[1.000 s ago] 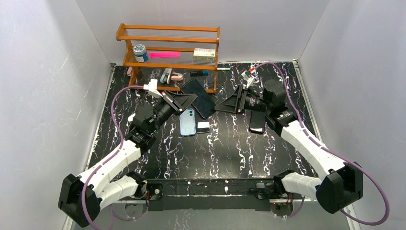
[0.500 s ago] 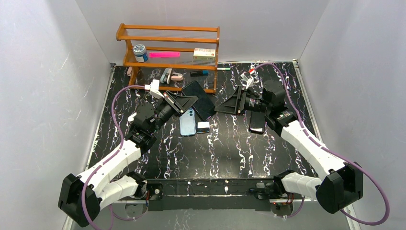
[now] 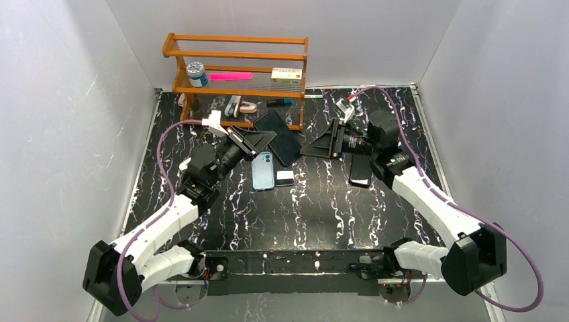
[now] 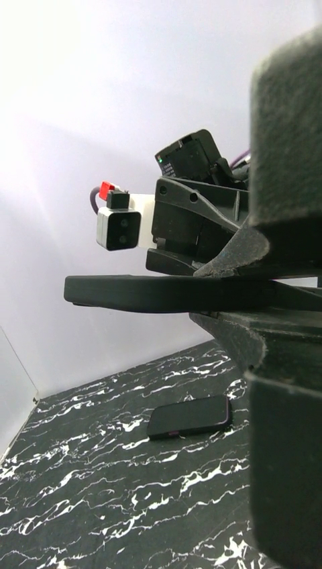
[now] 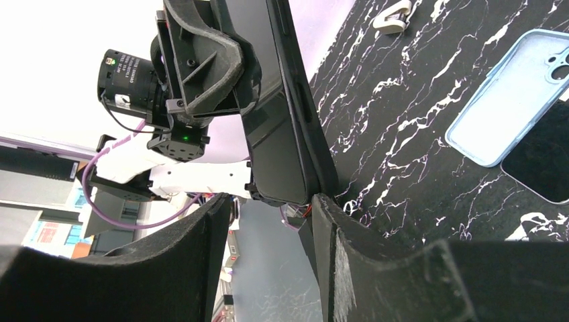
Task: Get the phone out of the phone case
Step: Remove the phone case from the phone.
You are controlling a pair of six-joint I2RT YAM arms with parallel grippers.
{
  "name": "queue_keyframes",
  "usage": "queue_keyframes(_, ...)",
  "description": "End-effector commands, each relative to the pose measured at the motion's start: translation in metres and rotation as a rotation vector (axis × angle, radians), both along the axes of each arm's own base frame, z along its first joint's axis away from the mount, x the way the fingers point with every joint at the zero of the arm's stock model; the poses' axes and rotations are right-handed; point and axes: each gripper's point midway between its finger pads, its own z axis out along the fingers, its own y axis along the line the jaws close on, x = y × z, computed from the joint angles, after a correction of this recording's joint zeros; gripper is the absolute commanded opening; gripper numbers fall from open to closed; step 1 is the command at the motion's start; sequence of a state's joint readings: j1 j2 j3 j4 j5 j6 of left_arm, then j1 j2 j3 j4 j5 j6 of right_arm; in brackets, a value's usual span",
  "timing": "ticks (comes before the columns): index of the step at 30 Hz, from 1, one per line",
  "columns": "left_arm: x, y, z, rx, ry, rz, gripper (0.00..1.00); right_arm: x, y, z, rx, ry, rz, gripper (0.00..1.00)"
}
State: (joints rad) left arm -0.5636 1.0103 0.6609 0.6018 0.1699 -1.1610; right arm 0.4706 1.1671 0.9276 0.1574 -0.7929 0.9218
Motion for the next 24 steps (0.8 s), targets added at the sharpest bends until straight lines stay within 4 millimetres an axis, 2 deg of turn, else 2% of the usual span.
queue_keyframes(1,-0.024,-0.006,0.067,-0.193,-0.125,-0.104,0.0,-0.003,0.006,0.012,0.051,-0.043,0.051,0.56)
queue_keyframes(7,-0.032,-0.011,0.076,-0.28,-0.12,-0.162,0.0,0.001,0.009,0.005,0.051,-0.037,0.063,0.55)
queue_keyframes(13,-0.037,-0.013,0.079,-0.293,-0.125,-0.191,0.0,0.006,0.014,0.005,0.067,-0.039,0.08,0.53)
queue_keyframes(17,-0.039,-0.017,0.074,-0.274,-0.125,-0.218,0.0,0.01,0.017,0.014,0.088,-0.062,0.09,0.5)
queue_keyframes(24,-0.053,-0.038,0.06,-0.204,-0.126,-0.344,0.0,0.019,0.025,0.035,0.146,-0.087,0.119,0.41)
